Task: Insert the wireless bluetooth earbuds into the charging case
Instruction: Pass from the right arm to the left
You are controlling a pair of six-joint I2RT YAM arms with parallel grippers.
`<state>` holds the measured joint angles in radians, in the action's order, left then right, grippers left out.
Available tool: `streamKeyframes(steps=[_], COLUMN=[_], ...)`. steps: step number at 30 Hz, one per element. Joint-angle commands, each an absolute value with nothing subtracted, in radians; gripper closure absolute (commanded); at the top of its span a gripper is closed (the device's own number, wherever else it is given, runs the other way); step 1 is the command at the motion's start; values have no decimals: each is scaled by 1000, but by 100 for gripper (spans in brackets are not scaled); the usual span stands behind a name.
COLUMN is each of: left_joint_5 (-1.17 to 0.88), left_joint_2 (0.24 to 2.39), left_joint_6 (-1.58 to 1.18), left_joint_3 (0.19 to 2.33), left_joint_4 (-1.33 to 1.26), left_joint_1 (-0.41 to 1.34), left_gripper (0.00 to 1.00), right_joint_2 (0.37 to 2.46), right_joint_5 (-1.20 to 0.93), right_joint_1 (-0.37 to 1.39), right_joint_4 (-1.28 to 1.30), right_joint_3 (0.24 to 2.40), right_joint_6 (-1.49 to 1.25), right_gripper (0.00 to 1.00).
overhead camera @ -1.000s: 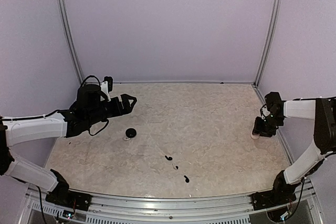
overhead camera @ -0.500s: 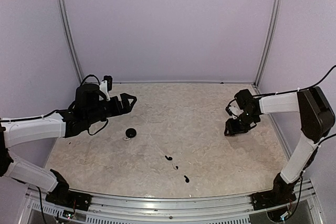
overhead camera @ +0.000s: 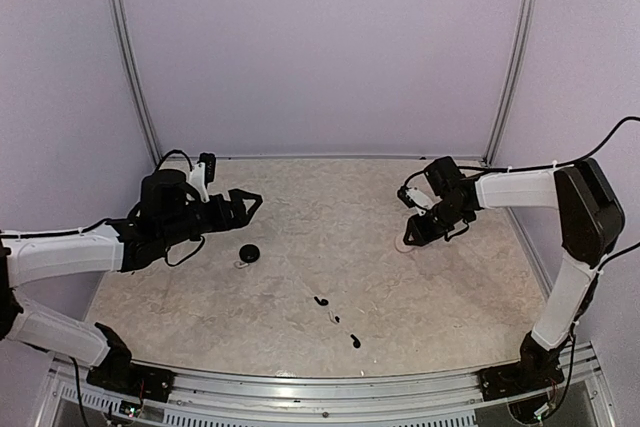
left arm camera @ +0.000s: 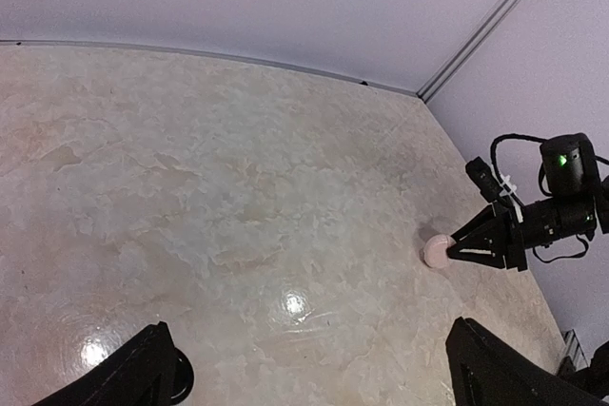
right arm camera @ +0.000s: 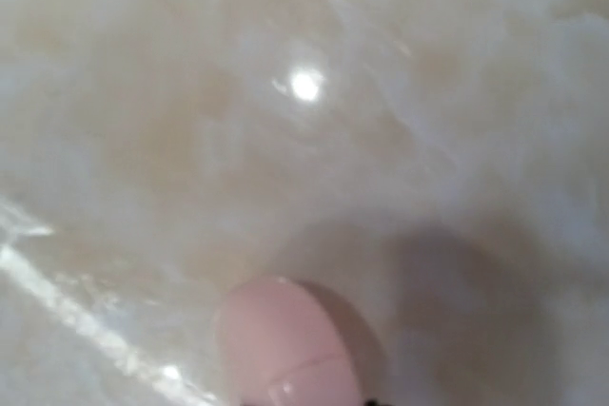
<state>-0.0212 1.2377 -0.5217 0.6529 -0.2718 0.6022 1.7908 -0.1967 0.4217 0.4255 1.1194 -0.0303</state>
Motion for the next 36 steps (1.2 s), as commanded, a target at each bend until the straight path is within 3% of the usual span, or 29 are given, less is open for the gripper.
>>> streamKeyframes(steps=[1, 8, 19, 27, 36], left_joint_5=[-84, -95, -271, -541, -588], left_joint_2=[1203, 1214, 1245, 1372, 1458], left_joint_6=[-500, -507, -376, -299, -140], left_joint_3=[613, 597, 503, 520, 628], left_joint_4=[-359, -366, -606, -705, -583], left_joint_1=[609, 618, 683, 759, 883], left_gripper=[1, 1, 1, 12, 22], right_joint_2=[1761, 1760, 1664, 1605, 1609], right_joint_5=[-284, -382, -582, -646, -609], right_joint_1=[432, 433, 473, 618, 791], right_joint_4=[402, 390, 433, 604, 768], right_joint_3=[1144, 1152, 1195, 1332, 1434], right_joint_6=[34, 30, 57, 124, 158], right_gripper=[84, 96, 96, 97, 97])
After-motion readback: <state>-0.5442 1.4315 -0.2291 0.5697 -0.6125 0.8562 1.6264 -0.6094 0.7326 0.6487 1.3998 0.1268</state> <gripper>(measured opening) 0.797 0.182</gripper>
